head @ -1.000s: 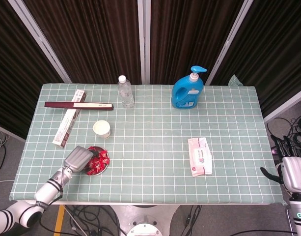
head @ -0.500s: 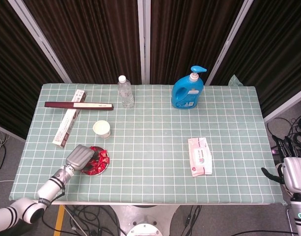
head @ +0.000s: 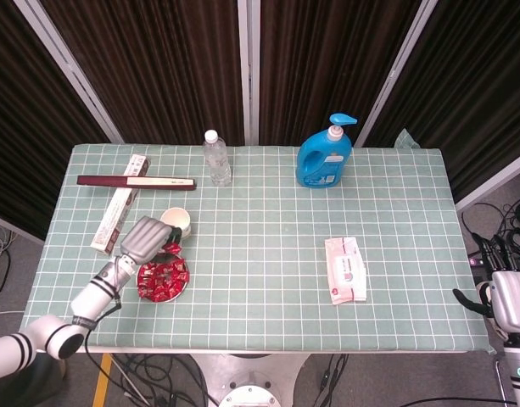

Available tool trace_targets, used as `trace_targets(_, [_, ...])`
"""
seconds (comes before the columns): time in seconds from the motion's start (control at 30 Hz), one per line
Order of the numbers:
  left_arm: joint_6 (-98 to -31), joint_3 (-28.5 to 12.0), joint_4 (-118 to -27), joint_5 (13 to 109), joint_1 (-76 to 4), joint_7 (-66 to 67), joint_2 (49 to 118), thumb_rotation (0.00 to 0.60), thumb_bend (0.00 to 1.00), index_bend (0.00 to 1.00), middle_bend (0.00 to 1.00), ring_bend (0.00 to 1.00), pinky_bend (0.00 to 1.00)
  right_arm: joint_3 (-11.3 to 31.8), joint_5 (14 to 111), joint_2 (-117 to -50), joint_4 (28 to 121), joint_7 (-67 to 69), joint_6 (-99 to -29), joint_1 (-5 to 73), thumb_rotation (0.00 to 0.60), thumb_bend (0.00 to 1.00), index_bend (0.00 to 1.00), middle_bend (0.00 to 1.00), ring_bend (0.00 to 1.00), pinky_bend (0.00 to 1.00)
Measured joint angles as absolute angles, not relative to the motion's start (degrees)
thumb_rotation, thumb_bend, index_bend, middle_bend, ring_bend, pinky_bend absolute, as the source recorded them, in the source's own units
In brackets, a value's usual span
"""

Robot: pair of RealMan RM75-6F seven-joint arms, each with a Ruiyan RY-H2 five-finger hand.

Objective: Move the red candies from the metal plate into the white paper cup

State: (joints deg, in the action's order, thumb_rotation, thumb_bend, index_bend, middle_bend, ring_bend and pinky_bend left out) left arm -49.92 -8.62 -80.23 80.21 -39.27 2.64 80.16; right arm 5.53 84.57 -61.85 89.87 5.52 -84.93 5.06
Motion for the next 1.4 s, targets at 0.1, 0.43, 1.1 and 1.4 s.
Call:
trace_targets(0.1, [-47.4, -10.48, -78.13, 78.09, -41.74, 1.45, 81.33, 0.6, 0.38, 0.63, 0.7, 0.91, 1.0, 5.59, 84.14, -61.8, 89.81, 5.53, -84.87, 4.96, 0.6, 0.09, 0.02, 0.14, 0.0, 0.25])
trace_targets(0.43, [-43.26, -13.43, -66.65, 72.44, -46.96, -0.24, 87.94, 0.6, 0.38, 0.62, 0.67, 0.91, 1.0, 5.99, 82.89, -61.76, 89.57, 5.47, -84.1, 5.02, 0.6, 0.09, 0.02, 0.14, 0.0, 0.26])
trace_targets(1.1, [-45.74, -11.16, -65.01, 70.98, -46.17, 2.28, 88.05, 0.6, 0.36, 0.38, 0.46, 0.88, 1.0, 5.98, 82.99, -61.68, 90.36, 4.78, -83.71, 5.28, 0.6, 0.09, 0.02, 0.14, 0.0, 0.29])
trace_targets(1.4, [-55.78, -11.18, -72.85, 73.29, -42.21, 2.06, 83.75, 0.6, 0.36, 0.38, 0.46, 0.86, 1.0, 5.84, 83.88, -61.61, 90.56, 4.75, -84.1, 5.32, 0.6, 0.09, 0.02, 0.15, 0.0, 0.29])
